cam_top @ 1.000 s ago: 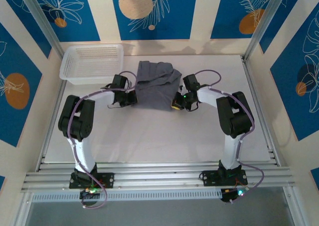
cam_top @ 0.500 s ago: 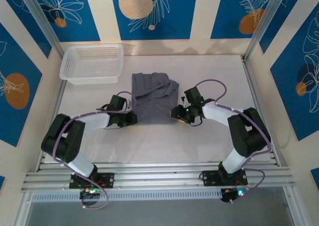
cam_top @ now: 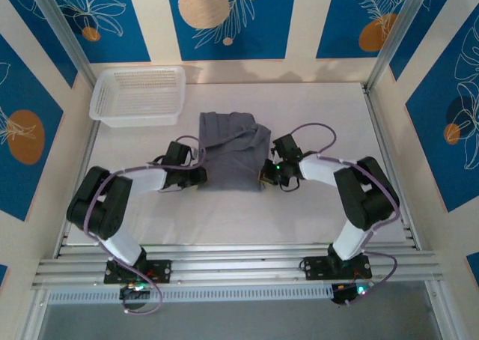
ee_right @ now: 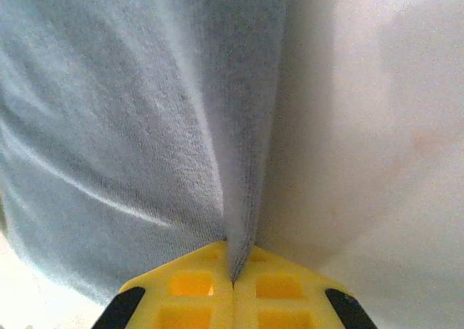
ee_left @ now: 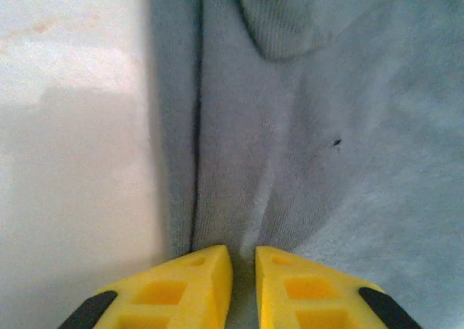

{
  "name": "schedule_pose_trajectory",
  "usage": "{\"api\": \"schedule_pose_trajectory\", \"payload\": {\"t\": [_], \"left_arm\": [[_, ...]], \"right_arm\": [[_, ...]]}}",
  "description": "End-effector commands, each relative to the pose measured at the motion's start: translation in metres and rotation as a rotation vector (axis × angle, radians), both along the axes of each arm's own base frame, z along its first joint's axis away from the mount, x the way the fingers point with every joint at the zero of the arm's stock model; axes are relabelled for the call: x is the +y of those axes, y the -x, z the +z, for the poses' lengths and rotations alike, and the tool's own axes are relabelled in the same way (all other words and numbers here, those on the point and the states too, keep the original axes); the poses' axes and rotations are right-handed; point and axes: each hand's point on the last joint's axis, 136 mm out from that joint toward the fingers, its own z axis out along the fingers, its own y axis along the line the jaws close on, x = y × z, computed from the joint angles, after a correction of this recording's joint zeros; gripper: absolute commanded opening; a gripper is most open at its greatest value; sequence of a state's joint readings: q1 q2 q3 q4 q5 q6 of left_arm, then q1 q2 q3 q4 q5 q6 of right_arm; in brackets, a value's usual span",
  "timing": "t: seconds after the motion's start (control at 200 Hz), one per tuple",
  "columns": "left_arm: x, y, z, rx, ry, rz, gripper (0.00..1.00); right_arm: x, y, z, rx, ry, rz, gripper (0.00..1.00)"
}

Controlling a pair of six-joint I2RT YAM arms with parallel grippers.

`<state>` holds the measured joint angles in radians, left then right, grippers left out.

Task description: Fold the inside-out t-shirt

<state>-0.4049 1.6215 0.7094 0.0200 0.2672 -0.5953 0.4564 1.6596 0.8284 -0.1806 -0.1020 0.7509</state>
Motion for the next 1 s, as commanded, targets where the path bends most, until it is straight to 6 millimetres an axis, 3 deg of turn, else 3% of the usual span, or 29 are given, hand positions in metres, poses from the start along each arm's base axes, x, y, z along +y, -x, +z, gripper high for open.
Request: {"api": "schedule_pose_trajectory", "payload": {"t": [0.0, 0.085, 0.14, 0.18, 0.215, 0.29, 0.365, 0.495, 0.64, 0.69, 0.795, 0.995], "left_arm": [[-0.002, 0.088, -0.033, 0.198, 0.011, -0.063, 0.19], [-0.003, 0.119, -0.025, 0.193, 0.005, -0.075, 0.19], [-0.002, 0.124, -0.010, 0.155, 0.000, -0.066, 0.22], [0.000, 0.119, 0.005, 0.109, -0.003, -0.059, 0.27], [0.002, 0.112, 0.020, 0.063, -0.017, -0.056, 0.31], [0.006, 0.093, 0.052, -0.035, -0.073, -0.054, 0.36], [0.009, 0.074, 0.068, -0.076, -0.147, -0.051, 0.38], [0.009, 0.048, 0.063, -0.064, -0.198, -0.029, 0.40], [0.007, 0.035, 0.051, -0.053, -0.183, 0.015, 0.44], [0.005, 0.033, 0.048, -0.050, -0.172, 0.021, 0.45], [0.002, 0.033, 0.042, -0.028, -0.163, 0.024, 0.49], [-0.006, 0.032, 0.030, 0.008, -0.149, -0.004, 0.49]], "right_arm": [[-0.005, 0.050, 0.007, 0.024, -0.009, 0.042, 0.00], [-0.014, 0.079, 0.012, 0.016, -0.011, 0.050, 0.00], [-0.019, 0.087, 0.020, -0.002, -0.017, 0.051, 0.18], [-0.023, 0.088, 0.029, -0.028, -0.012, 0.053, 0.34], [-0.026, 0.085, 0.039, -0.054, -0.001, 0.048, 0.41], [-0.033, 0.069, 0.065, -0.119, 0.001, 0.011, 0.44], [-0.037, 0.047, 0.087, -0.170, -0.028, -0.044, 0.44], [-0.021, 0.016, 0.103, -0.195, -0.039, -0.033, 0.49], [0.002, -0.003, 0.084, -0.140, -0.031, -0.017, 0.58], [0.008, -0.008, 0.078, -0.121, -0.037, -0.009, 0.56], [0.015, -0.014, 0.065, -0.073, -0.021, -0.009, 0.35], [0.016, -0.018, 0.072, -0.098, 0.009, -0.002, 0.05]]}}
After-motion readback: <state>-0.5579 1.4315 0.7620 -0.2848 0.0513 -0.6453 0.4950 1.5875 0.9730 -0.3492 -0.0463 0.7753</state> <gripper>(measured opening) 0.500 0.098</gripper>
